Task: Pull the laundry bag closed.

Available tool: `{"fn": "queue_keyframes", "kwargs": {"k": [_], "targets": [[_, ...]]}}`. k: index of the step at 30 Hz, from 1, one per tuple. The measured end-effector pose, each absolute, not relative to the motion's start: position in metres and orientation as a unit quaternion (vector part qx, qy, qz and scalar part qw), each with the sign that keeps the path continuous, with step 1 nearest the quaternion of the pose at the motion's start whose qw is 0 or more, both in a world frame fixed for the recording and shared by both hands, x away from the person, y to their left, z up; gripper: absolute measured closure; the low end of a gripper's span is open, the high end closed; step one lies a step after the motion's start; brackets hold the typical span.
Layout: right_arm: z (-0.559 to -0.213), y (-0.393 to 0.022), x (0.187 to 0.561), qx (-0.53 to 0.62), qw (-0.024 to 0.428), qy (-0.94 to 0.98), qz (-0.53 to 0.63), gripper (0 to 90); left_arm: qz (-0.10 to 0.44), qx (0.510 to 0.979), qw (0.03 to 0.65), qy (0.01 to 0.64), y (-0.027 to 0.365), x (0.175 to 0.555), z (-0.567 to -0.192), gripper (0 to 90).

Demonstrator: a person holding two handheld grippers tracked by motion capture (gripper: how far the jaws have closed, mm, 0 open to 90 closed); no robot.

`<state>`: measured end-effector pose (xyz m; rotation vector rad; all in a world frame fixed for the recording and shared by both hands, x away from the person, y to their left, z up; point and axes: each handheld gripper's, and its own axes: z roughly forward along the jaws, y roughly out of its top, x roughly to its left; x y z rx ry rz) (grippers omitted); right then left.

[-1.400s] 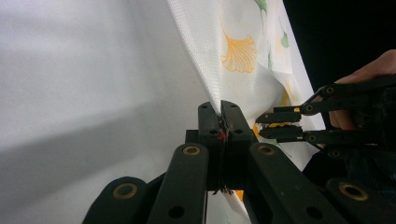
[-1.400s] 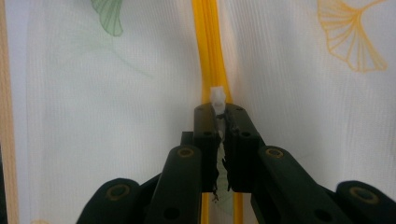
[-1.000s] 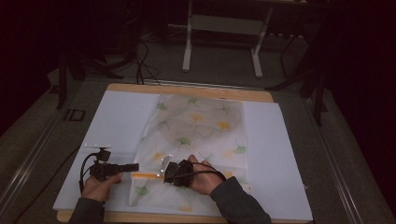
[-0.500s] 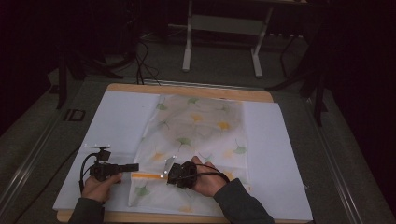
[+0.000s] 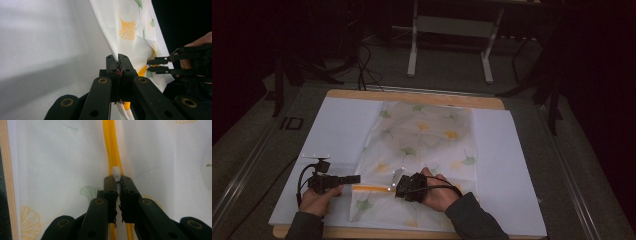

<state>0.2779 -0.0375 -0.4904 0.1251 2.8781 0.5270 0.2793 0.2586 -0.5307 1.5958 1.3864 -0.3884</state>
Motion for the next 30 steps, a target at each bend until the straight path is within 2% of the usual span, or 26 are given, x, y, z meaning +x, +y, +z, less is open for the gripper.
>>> {"fn": "queue_keyframes", "kwargs": {"k": [30], "targets": [[-0.488, -0.056, 0.275, 0.052, 0.11, 0.977, 0.176, 84.5, -0.159, 0.652, 0.477, 0.568, 0.26, 0.279, -0.531, 89.0]]}}
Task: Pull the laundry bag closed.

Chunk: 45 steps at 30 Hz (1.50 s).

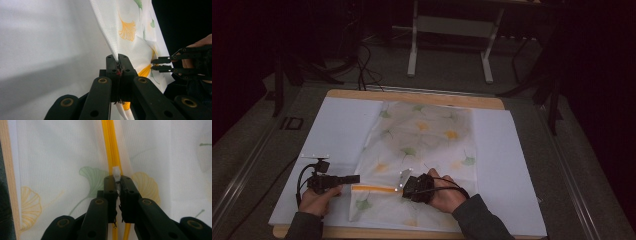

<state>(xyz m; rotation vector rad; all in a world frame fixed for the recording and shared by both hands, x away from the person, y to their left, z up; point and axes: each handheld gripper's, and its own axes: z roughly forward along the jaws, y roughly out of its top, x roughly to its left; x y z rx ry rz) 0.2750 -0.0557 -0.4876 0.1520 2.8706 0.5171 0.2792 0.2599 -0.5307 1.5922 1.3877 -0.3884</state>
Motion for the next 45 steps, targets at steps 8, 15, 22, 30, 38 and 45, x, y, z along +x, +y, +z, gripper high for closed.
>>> {"fn": "queue_keyframes", "kwargs": {"k": [8, 15, 22, 30, 38, 45], "targets": [[-0.488, -0.061, 0.274, 0.054, 0.112, 0.976, 0.176, 84.5, -0.159, 0.652, 0.477, 0.568, 0.26, 0.279, -0.531, 89.0], [-0.488, -0.066, 0.274, 0.057, 0.111, 0.977, 0.175, 84.5, -0.16, 0.651, 0.477, 0.568, 0.26, 0.279, -0.531, 89.0], [-0.487, -0.069, 0.274, 0.059, 0.111, 0.976, 0.178, 84.5, -0.161, 0.652, 0.477, 0.567, 0.26, 0.279, -0.531, 89.0], [-0.487, -0.072, 0.273, 0.061, 0.113, 0.976, 0.178, 84.5, -0.16, 0.652, 0.477, 0.568, 0.26, 0.279, -0.531, 89.0], [-0.485, -0.08, 0.272, 0.068, 0.115, 0.975, 0.179, 84.5, -0.16, 0.652, 0.477, 0.567, 0.26, 0.279, -0.531, 89.0], [-0.486, -0.084, 0.272, 0.072, 0.115, 0.975, 0.177, 84.5, -0.159, 0.651, 0.477, 0.568, 0.261, 0.279, -0.531, 89.0]]}}
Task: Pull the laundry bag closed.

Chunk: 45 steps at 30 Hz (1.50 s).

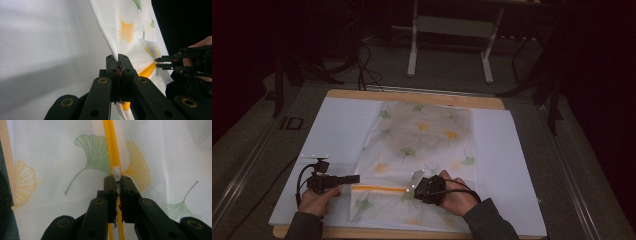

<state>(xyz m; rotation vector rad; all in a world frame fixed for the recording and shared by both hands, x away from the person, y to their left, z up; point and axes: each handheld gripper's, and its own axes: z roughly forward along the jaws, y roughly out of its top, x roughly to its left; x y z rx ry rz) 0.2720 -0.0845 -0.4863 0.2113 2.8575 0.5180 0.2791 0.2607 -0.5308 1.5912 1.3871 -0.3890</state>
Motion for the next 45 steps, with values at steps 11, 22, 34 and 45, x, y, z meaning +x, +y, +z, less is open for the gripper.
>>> {"fn": "queue_keyframes", "kwargs": {"k": [11, 22, 34, 45], "targets": [[-0.486, -0.095, 0.271, 0.08, 0.116, 0.974, 0.176, 84.5, -0.159, 0.651, 0.478, 0.568, 0.261, 0.279, -0.531, 89.0], [-0.486, -0.103, 0.27, 0.085, 0.116, 0.974, 0.176, 84.5, -0.16, 0.651, 0.478, 0.567, 0.261, 0.279, -0.531, 89.0], [-0.486, -0.116, 0.268, 0.091, 0.119, 0.974, 0.169, 84.5, -0.16, 0.65, 0.477, 0.569, 0.262, 0.279, -0.531, 89.0], [-0.487, -0.133, 0.266, 0.107, 0.121, 0.973, 0.167, 84.5, -0.16, 0.65, 0.477, 0.569, 0.262, 0.279, -0.531, 89.0]]}}
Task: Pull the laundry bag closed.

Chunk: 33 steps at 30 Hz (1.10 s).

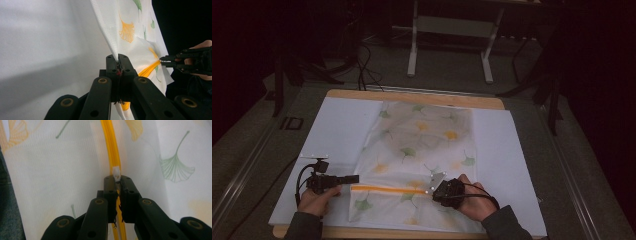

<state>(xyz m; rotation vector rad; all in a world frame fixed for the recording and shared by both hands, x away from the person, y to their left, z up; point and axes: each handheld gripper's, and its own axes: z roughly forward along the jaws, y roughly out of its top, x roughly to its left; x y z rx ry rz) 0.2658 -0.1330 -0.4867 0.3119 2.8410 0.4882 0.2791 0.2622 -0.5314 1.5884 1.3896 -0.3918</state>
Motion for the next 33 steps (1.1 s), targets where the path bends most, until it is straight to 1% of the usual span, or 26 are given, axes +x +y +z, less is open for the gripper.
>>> {"fn": "queue_keyframes", "kwargs": {"k": [33], "targets": [[-0.485, -0.198, 0.259, 0.164, 0.121, 0.967, 0.153, 84.5, -0.161, 0.651, 0.477, 0.569, 0.262, 0.279, -0.531, 89.0]]}}
